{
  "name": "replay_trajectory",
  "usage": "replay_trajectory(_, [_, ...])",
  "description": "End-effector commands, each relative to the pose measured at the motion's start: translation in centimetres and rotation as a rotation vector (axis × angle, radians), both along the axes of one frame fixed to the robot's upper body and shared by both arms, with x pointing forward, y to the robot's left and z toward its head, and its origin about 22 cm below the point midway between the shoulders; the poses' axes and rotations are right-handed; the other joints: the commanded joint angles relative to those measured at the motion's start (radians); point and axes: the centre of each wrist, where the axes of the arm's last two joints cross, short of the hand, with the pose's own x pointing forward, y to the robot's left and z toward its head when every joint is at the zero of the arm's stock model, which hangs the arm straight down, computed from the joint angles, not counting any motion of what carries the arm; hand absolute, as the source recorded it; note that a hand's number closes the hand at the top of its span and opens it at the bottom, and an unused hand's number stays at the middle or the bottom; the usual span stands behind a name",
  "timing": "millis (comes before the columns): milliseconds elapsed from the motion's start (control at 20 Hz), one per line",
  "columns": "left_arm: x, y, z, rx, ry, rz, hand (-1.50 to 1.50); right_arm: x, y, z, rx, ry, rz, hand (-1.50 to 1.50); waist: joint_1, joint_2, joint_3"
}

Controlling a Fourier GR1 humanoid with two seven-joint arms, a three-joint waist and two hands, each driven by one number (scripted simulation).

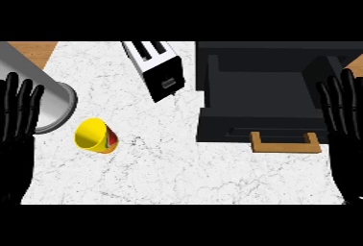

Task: Pick up the cup, place it into the drawer and close the drawer

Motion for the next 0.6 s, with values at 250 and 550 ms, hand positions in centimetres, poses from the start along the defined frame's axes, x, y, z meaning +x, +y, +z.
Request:
replay_trajectory(250, [-0.3,-1.4,0.3,-0.04,0.034,-0.076,-1.5,-1.0,-2.1,-1.9,0.007,0.016,-0.058,-1.5,-0.015,-0.016,0.001])
replay_trajectory(550, [0.3,-0.2,-4.5,-0.298,0.183,-0.047,-1.5,-0.2,-1.3,0.4,-0.103,0.101,-0.01,-1.5,-0.015,-0.015,0.0])
